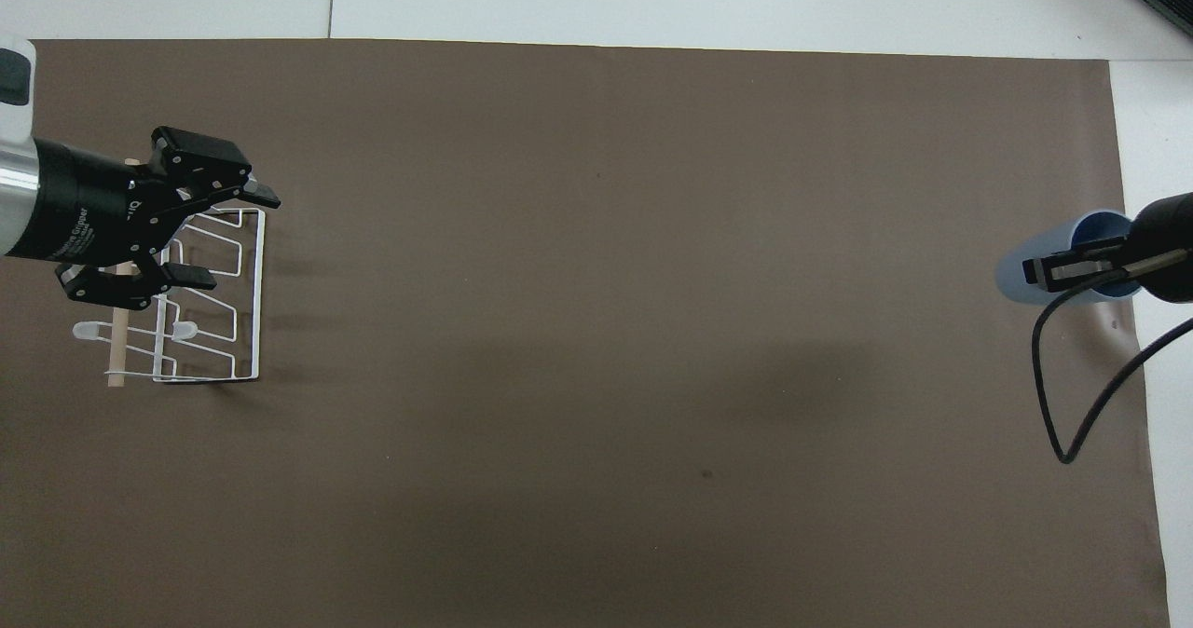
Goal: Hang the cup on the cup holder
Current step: 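Lift the blue cup with the right gripper toward the left gripper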
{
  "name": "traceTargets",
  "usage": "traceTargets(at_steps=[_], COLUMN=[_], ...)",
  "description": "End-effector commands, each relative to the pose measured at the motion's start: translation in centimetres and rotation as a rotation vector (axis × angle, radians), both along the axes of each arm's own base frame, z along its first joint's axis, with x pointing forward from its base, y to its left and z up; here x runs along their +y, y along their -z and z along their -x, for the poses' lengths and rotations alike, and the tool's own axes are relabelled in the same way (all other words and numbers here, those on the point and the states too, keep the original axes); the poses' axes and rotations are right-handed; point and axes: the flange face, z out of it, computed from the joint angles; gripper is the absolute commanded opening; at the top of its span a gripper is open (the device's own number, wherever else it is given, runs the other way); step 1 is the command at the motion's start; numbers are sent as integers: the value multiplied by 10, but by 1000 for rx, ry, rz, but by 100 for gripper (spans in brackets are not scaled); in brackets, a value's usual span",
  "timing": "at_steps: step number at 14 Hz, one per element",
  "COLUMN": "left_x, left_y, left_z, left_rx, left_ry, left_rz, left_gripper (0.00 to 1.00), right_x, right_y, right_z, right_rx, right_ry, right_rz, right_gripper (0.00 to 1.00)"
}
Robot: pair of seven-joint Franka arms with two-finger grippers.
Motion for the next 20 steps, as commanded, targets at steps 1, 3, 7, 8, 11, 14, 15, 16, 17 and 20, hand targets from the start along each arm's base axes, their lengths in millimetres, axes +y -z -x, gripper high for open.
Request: traceTargets(at_steps=[1, 3, 7, 8, 11, 14, 15, 16, 17, 20], left_x=[-17, -37, -54, -63, -106, -139, -145, -155, -161, -183], left_y=[-5, -8, -14, -14, -10, -6, -3, 2, 2, 5], left_z=[8, 14, 10, 13, 29, 39, 43, 47, 51, 62], left_rx=[60, 82, 181, 204, 260, 285, 273, 265, 262, 258], left_ry=[-145, -149, -410, -423, -423, -531, -576, -579, -572, -550], left_rz=[113, 135, 234, 240, 229, 253, 269, 274, 279, 301], left_gripper=[100, 100, 100, 100, 100, 100, 100, 100, 100, 100], right_x=[17, 37, 81, 89, 107, 134, 146, 160, 172, 215], right_y=[-5, -7, -4, -2, 0, -1, -2, -3, -5, -11], right_z=[-3, -5, 3, 7, 18, 25, 26, 28, 30, 40], right_rx=[-63, -114, -161, -164, -123, -132, -127, -120, -112, -113], right_ry=[-27, -78, -46, -25, 67, 123, 144, 158, 184, 266], right_rz=[-154, -229, -416, -460, -605, -712, -731, -745, -763, -830], right_gripper=[0, 0, 0, 0, 0, 0, 0, 0, 0, 0])
